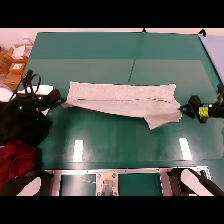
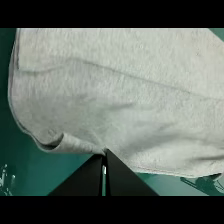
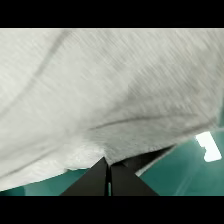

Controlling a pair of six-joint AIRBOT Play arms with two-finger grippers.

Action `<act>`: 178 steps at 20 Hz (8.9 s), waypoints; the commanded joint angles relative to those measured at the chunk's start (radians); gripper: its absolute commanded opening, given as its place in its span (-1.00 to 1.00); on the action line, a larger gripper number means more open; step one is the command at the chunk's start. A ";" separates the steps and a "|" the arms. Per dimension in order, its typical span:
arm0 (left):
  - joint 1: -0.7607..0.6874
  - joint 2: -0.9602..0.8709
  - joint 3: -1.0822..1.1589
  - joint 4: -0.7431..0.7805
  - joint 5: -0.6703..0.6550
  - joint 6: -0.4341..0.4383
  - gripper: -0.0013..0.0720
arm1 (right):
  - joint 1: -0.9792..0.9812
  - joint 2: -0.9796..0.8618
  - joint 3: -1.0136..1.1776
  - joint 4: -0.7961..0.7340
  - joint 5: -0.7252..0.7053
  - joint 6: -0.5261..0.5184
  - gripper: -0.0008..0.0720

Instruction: Fold the shirts.

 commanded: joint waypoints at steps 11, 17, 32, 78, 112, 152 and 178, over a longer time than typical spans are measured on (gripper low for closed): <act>-0.051 -0.652 0.549 0.006 0.108 -0.060 -0.91 | 0.110 -0.707 0.543 0.103 -0.168 0.006 -0.95; -0.057 -0.706 0.566 -0.123 0.153 0.087 0.35 | 0.136 -0.817 0.678 0.113 -0.179 -0.105 -0.50; 0.032 -0.700 0.842 -0.186 -0.203 0.104 1.00 | 0.002 -1.014 0.824 0.098 0.273 -0.528 0.70; -0.156 -0.734 1.254 0.428 -0.597 0.097 -0.91 | 0.733 -0.774 1.189 0.210 0.129 -0.173 -0.94; -0.005 -0.698 1.173 0.327 -0.578 0.201 -0.91 | 0.734 -0.966 0.758 0.372 -0.116 -0.171 -0.94; -0.005 -0.689 1.173 0.269 -0.560 0.128 -0.91 | -0.796 -0.161 0.320 -0.505 0.232 0.197 -0.66; -0.130 0.110 0.098 0.283 -0.361 -0.009 -0.91 | 0.538 0.115 -0.134 -0.261 -0.174 0.001 -0.95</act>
